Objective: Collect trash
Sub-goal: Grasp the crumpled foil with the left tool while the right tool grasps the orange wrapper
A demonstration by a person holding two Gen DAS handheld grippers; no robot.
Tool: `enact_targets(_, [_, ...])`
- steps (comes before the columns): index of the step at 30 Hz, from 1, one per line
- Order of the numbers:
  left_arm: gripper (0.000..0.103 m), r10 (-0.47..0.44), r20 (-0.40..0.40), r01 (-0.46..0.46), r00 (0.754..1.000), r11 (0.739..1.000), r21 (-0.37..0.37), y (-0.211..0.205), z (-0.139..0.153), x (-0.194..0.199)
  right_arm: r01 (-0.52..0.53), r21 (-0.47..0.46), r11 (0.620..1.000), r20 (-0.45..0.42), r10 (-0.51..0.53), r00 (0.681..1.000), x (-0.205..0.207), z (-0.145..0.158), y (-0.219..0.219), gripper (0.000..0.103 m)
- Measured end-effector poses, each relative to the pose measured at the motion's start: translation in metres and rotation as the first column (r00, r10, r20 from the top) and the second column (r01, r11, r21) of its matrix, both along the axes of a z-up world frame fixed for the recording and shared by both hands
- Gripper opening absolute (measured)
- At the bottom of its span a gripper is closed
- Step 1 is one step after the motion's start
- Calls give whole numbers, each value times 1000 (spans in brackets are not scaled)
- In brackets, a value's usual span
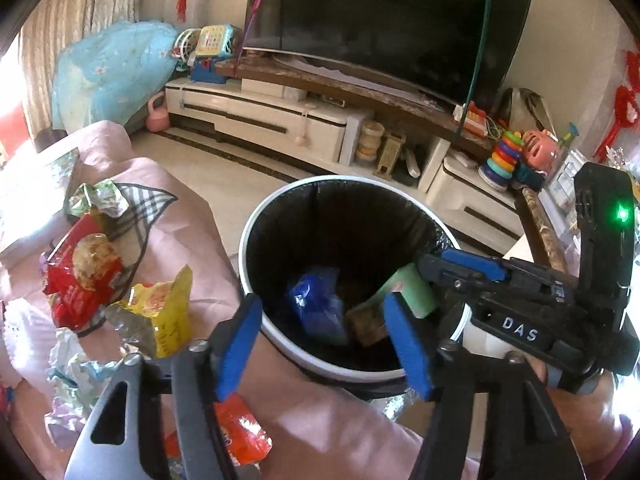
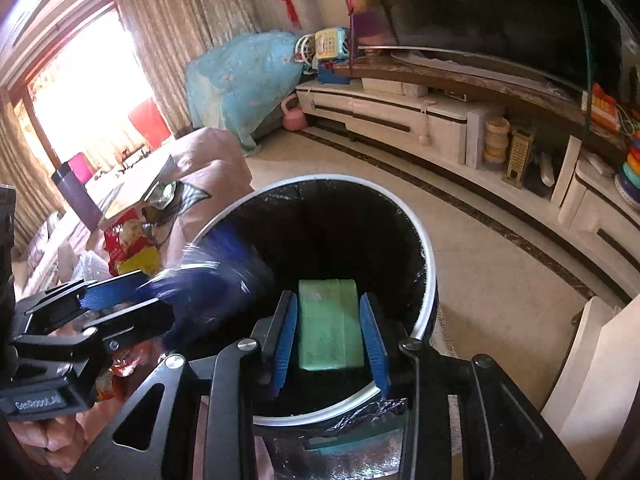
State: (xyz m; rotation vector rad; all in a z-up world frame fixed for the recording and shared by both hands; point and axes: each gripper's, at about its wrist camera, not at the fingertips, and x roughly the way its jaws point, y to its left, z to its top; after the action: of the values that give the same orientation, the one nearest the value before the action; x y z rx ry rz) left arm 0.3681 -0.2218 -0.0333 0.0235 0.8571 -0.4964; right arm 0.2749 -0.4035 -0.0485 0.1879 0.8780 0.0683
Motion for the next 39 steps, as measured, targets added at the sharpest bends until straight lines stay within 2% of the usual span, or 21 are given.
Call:
enact_targets(4, [72, 8, 13, -8, 1000, 1000, -25, 8, 5, -14, 26, 22, 999, 28, -27, 999, -6, 8, -5, 43])
enact_targets(7, [73, 11, 26, -9, 1000, 999, -46, 20, 7, -29, 32, 36, 999, 63, -34, 997, -14, 17, -2, 59])
enact_targets(9, [74, 19, 36, -17, 999, 998, -57, 32, 7, -42, 38, 47, 998, 86, -42, 995, -20, 22, 1, 77])
enact_targets(12, [75, 39, 39, -36, 998, 996, -86, 54, 6, -62, 43, 82, 996, 128, -54, 990, -33, 29, 8, 92])
enact_targets(20, [75, 140, 39, -134, 989, 983, -126, 117, 1, -124, 10, 151, 988, 157, -34, 987, -63, 28, 45, 98])
enact_targets(27, [75, 237, 7, -234, 971, 963, -135, 164, -2, -165, -40, 176, 984, 124, 18, 992, -79, 14, 82, 99])
enact_targets(33, [75, 291, -17, -290, 957, 947, -139, 188, 2, -184, -91, 164, 982, 105, 74, 992, -86, 5, 112, 99])
enact_targets(39, [75, 302, -28, -303, 953, 942, -143, 194, 9, -179, -126, 163, 978, 97, 111, 989, -86, 0, 131, 98])
